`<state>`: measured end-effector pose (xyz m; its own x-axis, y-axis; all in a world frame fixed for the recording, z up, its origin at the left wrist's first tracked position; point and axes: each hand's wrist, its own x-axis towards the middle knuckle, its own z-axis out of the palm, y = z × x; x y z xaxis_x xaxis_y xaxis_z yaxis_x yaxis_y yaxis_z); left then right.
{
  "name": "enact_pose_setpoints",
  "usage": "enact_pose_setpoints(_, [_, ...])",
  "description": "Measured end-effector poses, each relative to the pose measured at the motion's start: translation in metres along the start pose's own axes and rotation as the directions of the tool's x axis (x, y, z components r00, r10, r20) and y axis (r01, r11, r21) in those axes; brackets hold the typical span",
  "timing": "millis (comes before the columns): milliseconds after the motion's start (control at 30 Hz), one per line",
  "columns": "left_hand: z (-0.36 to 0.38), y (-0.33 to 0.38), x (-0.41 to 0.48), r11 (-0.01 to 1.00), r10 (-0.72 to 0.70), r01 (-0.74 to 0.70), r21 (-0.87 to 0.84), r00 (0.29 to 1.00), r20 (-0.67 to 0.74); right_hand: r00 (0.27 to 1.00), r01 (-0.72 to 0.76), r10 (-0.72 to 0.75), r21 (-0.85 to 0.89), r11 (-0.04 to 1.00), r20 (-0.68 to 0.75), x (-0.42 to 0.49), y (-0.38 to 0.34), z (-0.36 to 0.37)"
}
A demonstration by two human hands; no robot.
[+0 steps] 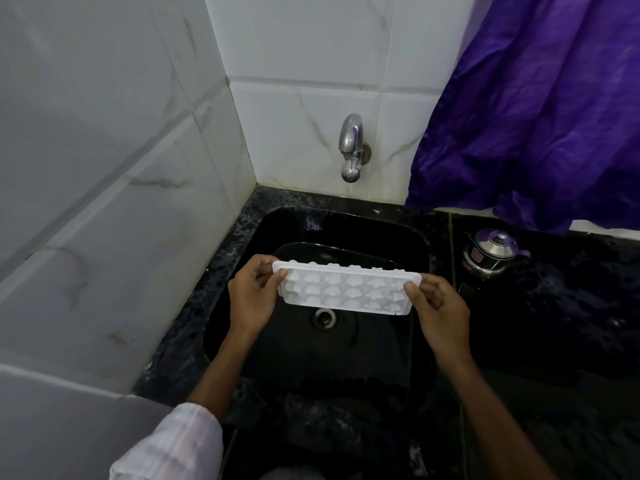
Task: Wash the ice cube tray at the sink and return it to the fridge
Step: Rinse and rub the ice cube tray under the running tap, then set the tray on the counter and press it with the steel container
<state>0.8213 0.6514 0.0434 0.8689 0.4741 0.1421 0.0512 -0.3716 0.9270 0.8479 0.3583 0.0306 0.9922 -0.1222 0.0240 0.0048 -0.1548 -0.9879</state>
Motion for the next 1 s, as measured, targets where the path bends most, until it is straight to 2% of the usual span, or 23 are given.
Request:
enact_pose_setpoints(167, [-0.009,-0.002,-0.017,0.99,-0.109,0.108,-0.093,0.994,-0.008,0.998,-0.048,0.051,-0.071,0.996,0.047,-0.029,0.012,-0.003])
enact_pose_setpoints(267, [-0.012,-0.001,-0.03,0.966,-0.188,0.183,-0.181,0.982,-0.015,0.997,-0.074,0.072,-0.076,0.994,-0.018,-0.05,0.017,-0.002])
enact_pose_setpoints(367, [-0.014,0.001,-0.052,0.928,-0.272,0.256,-0.271,0.962,-0.023,0.983,-0.127,0.126,-0.005,0.992,-0.134,-0.072,0.02,0.001])
enact_pose_setpoints(567, [-0.002,-0.004,-0.09,0.913,-0.247,0.298,-0.279,0.947,0.205,0.884,-0.235,0.251,0.09,0.968,-0.393,-0.105,0.037,-0.021])
enact_pose_setpoints(733, [0.036,0.006,-0.113,0.899,-0.241,0.354,-0.256,0.891,0.386,0.848,-0.278,0.264,0.038,0.96,-0.459,-0.121,0.041,-0.072])
enact_pose_setpoints(1000, [0.121,0.037,-0.139,0.887,-0.259,0.376,-0.269,0.887,0.383,0.799,-0.316,0.218,-0.083,0.945,-0.561,-0.095,0.046,-0.149])
